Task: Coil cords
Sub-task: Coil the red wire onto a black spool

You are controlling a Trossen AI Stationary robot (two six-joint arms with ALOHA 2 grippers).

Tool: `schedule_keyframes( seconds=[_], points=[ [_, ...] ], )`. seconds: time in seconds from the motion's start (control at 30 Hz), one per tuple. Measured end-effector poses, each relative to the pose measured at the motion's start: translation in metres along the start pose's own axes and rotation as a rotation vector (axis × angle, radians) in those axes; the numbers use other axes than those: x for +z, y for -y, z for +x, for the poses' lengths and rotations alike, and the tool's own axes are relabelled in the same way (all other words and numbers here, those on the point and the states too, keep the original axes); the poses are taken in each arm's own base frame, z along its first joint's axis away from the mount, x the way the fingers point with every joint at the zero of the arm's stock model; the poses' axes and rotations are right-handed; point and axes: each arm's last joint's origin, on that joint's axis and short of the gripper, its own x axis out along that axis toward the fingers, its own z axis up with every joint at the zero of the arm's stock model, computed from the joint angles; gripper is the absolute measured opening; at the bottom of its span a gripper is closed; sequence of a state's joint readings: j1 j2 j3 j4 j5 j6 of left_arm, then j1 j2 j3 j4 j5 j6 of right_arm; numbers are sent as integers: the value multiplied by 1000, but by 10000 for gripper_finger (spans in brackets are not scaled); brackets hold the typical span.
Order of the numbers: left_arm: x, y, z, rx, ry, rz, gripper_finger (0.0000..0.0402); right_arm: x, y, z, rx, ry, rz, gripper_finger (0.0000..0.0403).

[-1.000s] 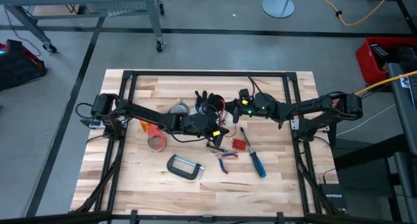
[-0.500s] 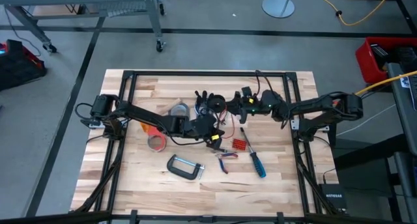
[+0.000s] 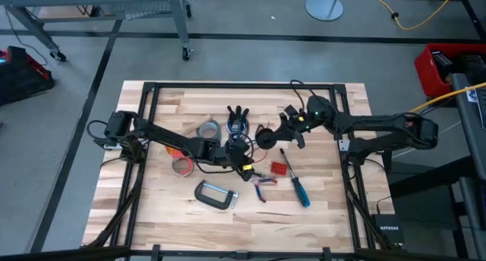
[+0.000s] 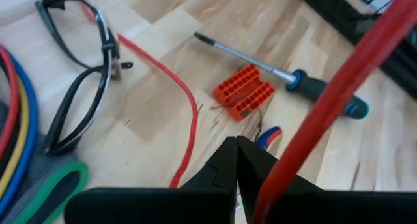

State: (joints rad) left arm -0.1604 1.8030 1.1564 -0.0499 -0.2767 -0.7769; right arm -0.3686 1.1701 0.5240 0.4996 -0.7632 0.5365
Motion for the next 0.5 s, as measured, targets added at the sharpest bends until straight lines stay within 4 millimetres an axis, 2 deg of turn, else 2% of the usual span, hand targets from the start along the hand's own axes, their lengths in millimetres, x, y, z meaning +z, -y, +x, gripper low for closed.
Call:
schedule_keyframes(
  seconds=[0.27, 0.5],
  points=[
    [5, -7, -2, 28, -13, -6, 0, -21, -11, -30, -209, -183, -19, 1],
    [14, -16, 1, 46, 5, -88, 0, -37, -15, -47, -419, -294, -13, 1]
  ],
)
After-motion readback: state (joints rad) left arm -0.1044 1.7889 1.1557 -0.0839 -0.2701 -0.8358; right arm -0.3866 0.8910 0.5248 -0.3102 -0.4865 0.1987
